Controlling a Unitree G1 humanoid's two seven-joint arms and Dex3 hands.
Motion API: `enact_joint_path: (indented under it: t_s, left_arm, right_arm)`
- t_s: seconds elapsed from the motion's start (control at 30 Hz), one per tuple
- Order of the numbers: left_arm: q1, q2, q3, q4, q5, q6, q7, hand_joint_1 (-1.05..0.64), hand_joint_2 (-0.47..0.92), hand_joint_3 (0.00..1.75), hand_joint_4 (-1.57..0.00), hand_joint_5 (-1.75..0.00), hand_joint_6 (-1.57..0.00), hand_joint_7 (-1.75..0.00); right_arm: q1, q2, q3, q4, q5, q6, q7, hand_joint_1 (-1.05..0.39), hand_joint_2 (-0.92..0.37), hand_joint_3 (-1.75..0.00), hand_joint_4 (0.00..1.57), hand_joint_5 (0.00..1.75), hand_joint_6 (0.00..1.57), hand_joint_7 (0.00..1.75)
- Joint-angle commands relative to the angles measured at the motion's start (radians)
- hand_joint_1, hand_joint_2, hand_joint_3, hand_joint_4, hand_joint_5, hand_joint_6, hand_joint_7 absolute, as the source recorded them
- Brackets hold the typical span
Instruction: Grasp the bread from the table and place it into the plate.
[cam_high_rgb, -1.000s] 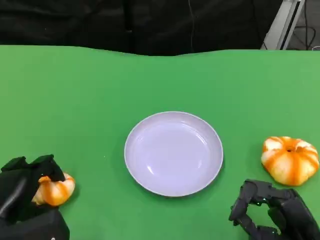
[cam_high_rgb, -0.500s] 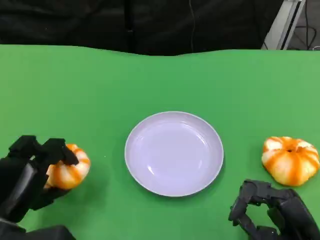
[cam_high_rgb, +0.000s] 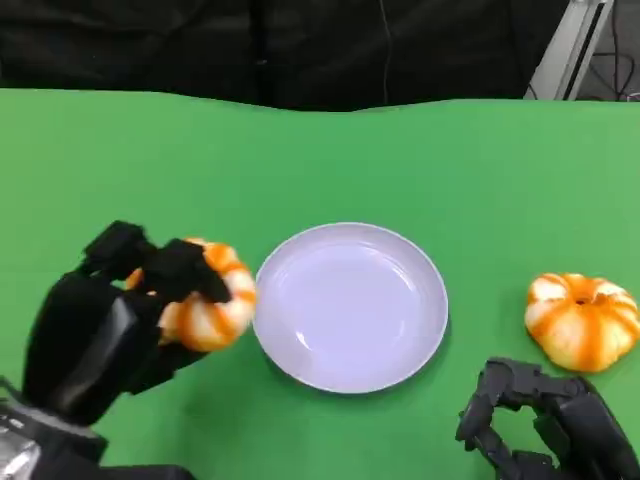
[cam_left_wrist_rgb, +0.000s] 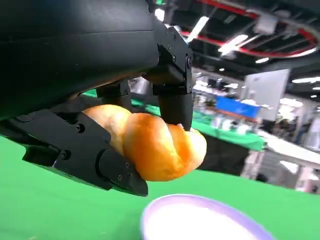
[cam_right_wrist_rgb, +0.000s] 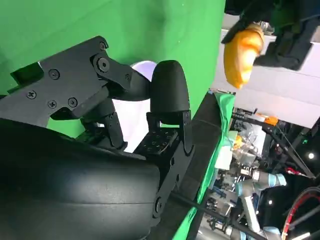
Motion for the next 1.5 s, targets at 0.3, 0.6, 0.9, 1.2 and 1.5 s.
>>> enact_joint_path:
  t_s: [0.3,0.6,0.9,1.2,1.5]
  left_arm:
    - [-0.162,-0.075,-0.1,0.041,0.05,-0.039,-0.054,0.0,0.76,0.0,-0.65,-1.75,-0.54,-1.75]
    - [-0.294,-0.168,-0.179,0.191,0.049,-0.02,-0.099,-0.02,0.76,0.01,-0.6,-1.75,-0.53,-1.72]
    - [-0.393,-0.22,-0.23,0.361,0.037,-0.057,-0.098,-0.03,0.78,0.01,-0.56,-1.75,-0.54,-1.67]
    - [-0.47,-0.26,-0.27,0.549,0.045,-0.104,-0.068,-0.03,0.79,0.01,-0.54,-1.75,-0.55,-1.64]
    - [-0.527,-0.276,-0.301,0.722,0.038,-0.15,-0.045,-0.1,0.85,0.02,-0.51,-1.75,-0.54,-1.63]
  right_arm:
    - [-0.004,0.004,-0.002,0.009,-0.009,-0.015,-0.019,-0.23,-0.63,-0.88,0.8,1.59,0.81,1.32]
    - [-0.007,0.009,0.0,0.009,-0.016,-0.013,-0.025,-0.22,-0.64,-0.88,0.78,1.59,0.8,1.31]
    - [-0.017,0.017,0.001,0.027,-0.017,-0.028,-0.027,-0.23,-0.63,-0.89,0.79,1.56,0.81,1.31]
    - [-0.017,0.018,0.0,0.02,-0.018,-0.022,-0.03,-0.23,-0.62,-0.9,0.81,1.56,0.81,1.3]
    - [-0.005,0.021,0.004,-0.001,-0.042,-0.019,-0.05,-0.24,-0.63,-0.9,0.79,1.56,0.8,1.3]
